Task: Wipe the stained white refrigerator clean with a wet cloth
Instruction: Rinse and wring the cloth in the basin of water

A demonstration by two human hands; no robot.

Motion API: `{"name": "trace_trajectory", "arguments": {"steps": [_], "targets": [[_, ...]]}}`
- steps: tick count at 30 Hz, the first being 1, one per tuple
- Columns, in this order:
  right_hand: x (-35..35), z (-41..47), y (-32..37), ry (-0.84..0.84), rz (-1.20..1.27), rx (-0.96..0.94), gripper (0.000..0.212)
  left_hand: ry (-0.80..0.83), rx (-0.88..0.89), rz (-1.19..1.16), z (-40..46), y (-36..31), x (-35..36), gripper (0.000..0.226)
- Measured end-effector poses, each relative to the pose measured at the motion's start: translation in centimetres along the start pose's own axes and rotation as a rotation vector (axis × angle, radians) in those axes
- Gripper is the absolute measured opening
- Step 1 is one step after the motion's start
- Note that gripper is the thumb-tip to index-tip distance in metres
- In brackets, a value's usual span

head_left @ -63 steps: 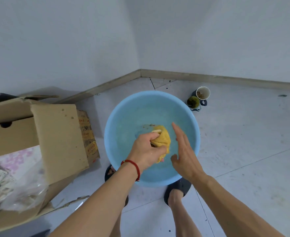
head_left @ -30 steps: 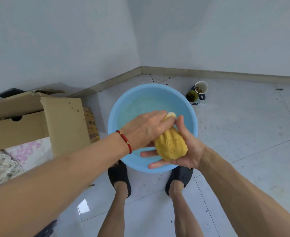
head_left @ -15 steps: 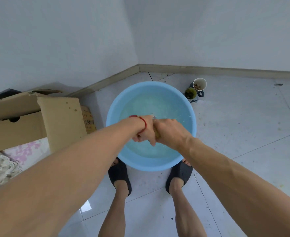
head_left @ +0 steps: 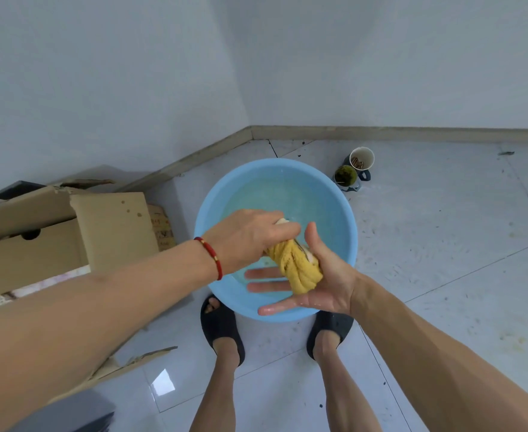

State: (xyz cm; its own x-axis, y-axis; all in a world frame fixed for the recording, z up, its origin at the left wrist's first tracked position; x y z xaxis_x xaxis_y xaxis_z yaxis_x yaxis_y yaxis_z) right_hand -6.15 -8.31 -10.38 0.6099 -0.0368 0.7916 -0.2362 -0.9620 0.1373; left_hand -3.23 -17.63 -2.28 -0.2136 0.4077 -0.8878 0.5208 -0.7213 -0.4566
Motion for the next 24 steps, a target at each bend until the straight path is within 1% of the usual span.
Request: {"name": "trace_trajectory", "arguments": {"steps": [1,2,3,4,5,6,7,8,9,10,11,13,14,15,16,17,18,19,20,21,22,23,24], "targets": [[1.2,-0.2,0.0,0.095,-0.036,0.03,0.093,-0.013,0.012,0.028,-0.1,0.1,0.0,0.021],[1.7,-0.2,0.3,0.12,-0.12,0.045,0.085,-0.017,0.015,0.049,-0.1,0.4,-0.2,0.021],[1.5,-0.1,0.7,0.067,-0.237,0.049,0.067,0.006,0.009,0.074,-0.2,1.1,0.2,0.022],[0.8,0.2,1.4,-0.05,-0.417,0.043,0.045,0.04,-0.006,0.098,-0.3,1.7,0.7,0.024],[-0.1,0.2,2.6,-0.207,-0.664,0.023,0.025,0.13,-0.065,0.126,-0.3,2.7,1.8,0.023],[-0.9,0.3,4.1,-0.354,-0.936,0.006,0.014,0.229,-0.183,0.136,-0.4,3.7,2.8,0.019],[-1.2,0.3,5.5,-0.475,-1.183,-0.013,0.012,0.324,-0.334,0.127,-0.6,4.7,3.7,0.01],[-1.3,0.4,6.7,-0.558,-1.368,-0.036,0.012,0.384,-0.46,0.11,-0.8,5.2,4.3,0.002],[-1.0,0.5,7.4,-0.607,-1.508,-0.054,0.012,0.438,-0.567,0.077,-1.1,5.5,5.1,0.012],[-0.6,0.6,8.0,-0.63,-1.635,-0.067,0.012,0.501,-0.663,-0.004,-1.4,5.7,6.0,0.015],[-0.2,0.7,8.2,-0.636,-1.759,-0.076,0.016,0.575,-0.768,-0.123,-1.9,5.9,6.9,0.013],[0.1,0.6,8.7,-0.636,-1.964,-0.132,0.027,0.7,-0.92,-0.419,-2.9,5.5,8.2,0.008],[0.6,0.5,9.0,-0.632,-2.057,-0.193,0.031,0.726,-0.979,-0.586,-3.2,4.9,8.5,0.01],[1.1,0.3,9.1,-0.624,-2.124,-0.262,0.032,0.729,-1.003,-0.703,-3.2,4.3,8.5,0.013],[1.5,0.0,9.3,-0.618,-2.141,-0.304,0.034,0.698,-0.992,-0.721,-2.8,4.1,8.3,0.014],[1.4,-0.3,9.4,-0.605,-2.106,-0.3,0.036,0.658,-0.955,-0.631,-2.2,4.4,7.8,0.011],[1.0,-0.6,9.6,-0.589,-2.001,-0.257,0.041,0.621,-0.893,-0.477,-1.6,4.7,7.1,0.008],[0.2,-1.1,9.9,-0.578,-1.81,-0.191,0.045,0.572,-0.82,-0.312,-1.0,5.0,6.4,0.008],[-0.7,-1.8,9.8,-0.548,-1.524,-0.135,0.044,0.494,-0.736,-0.178,-0.5,5.0,5.5,0.01],[-1.1,-2.4,9.6,-0.48,-1.191,-0.111,0.037,0.385,-0.648,-0.086,-0.1,4.9,4.4,0.011],[-1.4,-2.7,9.2,-0.414,-0.857,-0.1,0.031,0.259,-0.556,-0.043,0.3,4.5,2.9,0.01],[-1.6,-2.8,8.5,-0.362,-0.57,-0.078,0.034,0.118,-0.451,-0.035,0.6,3.7,1.2,0.009],[-1.4,-2.7,7.5,-0.295,-0.363,-0.046,0.047,-0.019,-0.338,-0.038,0.7,2.6,-0.6,0.009]]}}
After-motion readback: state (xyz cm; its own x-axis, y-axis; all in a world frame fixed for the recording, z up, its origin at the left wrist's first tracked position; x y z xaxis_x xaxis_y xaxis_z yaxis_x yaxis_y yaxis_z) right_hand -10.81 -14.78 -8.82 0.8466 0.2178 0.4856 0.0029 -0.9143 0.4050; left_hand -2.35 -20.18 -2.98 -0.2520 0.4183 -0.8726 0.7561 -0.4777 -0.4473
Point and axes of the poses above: each hand's wrist, its own z-axis towards the middle knuckle, its own x-axis out of the palm, y = z × x, the point moved 10 cm from there along z, towards the middle knuckle, and after that the axes turned 2 degrees about -y, right-handed, at the moved point
